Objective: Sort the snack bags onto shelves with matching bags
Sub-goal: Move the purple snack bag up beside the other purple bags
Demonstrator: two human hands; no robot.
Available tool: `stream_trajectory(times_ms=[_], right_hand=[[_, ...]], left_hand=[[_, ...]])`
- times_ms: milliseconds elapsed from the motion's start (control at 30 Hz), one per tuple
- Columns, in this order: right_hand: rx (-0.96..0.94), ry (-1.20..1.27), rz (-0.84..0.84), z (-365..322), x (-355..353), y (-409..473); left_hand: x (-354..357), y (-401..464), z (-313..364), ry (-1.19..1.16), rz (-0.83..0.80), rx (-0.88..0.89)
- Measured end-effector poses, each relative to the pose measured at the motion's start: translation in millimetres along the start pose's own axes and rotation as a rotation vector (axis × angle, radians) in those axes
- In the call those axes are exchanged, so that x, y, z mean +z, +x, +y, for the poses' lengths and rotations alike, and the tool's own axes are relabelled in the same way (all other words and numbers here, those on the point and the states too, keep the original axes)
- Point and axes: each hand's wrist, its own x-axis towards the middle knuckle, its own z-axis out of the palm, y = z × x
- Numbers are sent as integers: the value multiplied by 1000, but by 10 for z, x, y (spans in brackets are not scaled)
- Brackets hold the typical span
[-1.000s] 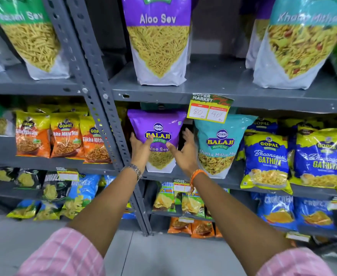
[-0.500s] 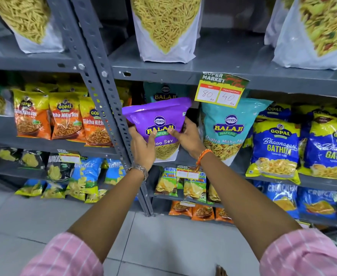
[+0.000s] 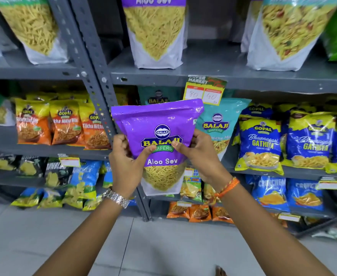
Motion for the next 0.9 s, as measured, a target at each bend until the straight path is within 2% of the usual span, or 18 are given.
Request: stream_trajectory(times_ms=[267, 400, 633, 900], right_hand=[[-185, 37, 60, -1367, -432, -134], [-274, 20, 156, -2027, -619, 124], [-406, -13, 261, -2710, -798, 844], [-411, -99, 379, -2622, -881, 1355]], left_hand=[[468, 287, 1220, -315, -43, 105], [805, 728, 1786, -367, -69, 209], [1290, 1671, 2430, -202, -57, 316], [1581, 1960, 2474, 65, -54, 286]])
